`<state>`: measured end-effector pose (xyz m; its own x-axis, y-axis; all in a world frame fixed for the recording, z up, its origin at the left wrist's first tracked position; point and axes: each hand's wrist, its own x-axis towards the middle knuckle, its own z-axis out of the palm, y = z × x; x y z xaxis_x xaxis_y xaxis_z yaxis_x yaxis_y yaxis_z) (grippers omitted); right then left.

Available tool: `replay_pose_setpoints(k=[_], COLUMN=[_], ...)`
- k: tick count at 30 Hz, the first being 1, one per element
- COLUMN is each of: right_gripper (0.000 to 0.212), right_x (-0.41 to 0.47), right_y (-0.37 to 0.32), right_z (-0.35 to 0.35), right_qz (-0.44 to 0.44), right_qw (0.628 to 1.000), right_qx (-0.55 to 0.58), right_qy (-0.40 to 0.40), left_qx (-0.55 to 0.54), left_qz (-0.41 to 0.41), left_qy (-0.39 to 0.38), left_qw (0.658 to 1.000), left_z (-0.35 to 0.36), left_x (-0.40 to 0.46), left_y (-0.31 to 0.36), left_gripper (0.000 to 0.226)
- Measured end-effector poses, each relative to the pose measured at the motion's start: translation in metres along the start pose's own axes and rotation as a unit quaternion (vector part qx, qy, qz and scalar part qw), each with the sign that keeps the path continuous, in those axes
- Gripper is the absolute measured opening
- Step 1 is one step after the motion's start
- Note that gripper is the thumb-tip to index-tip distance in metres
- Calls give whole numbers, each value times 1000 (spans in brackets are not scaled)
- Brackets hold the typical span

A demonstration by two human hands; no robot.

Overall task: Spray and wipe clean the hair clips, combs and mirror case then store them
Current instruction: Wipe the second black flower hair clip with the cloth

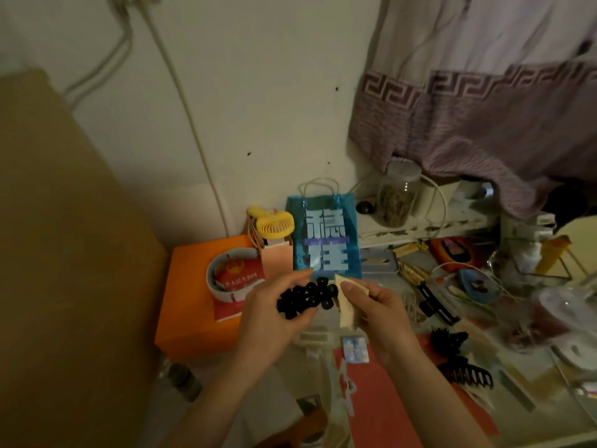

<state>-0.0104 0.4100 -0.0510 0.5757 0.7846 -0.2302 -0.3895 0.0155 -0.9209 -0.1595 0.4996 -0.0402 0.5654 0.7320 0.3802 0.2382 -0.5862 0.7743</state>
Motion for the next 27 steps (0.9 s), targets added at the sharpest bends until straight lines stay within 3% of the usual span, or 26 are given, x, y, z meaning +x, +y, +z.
replay_pose_setpoints(k=[4, 9, 15, 20, 27], right_gripper=[10, 10, 12, 26, 18], right_x=[4, 9, 15, 17, 13], right_y=[-14, -30, -49, -57, -71], right_z=[10, 18, 21, 23, 22], right_qz=[-24, -46, -49, -56, -124], right_qw=[1000, 998, 995, 995, 991], right_qx=[15, 39, 80, 81, 16], right_qy=[13, 28, 23, 20, 50], left_qx=[-9, -56, -179, -207, -218], left_qz=[30, -2, -123, -156, -177], left_qy=[8, 4, -12, -23, 25], left_qw=[999, 998, 976, 965, 960], left_z=[-12, -28, -45, -48, -56], left_x=[15, 30, 42, 48, 52], left_y=[14, 29, 39, 43, 46], left_gripper=[61, 68, 41, 26, 19])
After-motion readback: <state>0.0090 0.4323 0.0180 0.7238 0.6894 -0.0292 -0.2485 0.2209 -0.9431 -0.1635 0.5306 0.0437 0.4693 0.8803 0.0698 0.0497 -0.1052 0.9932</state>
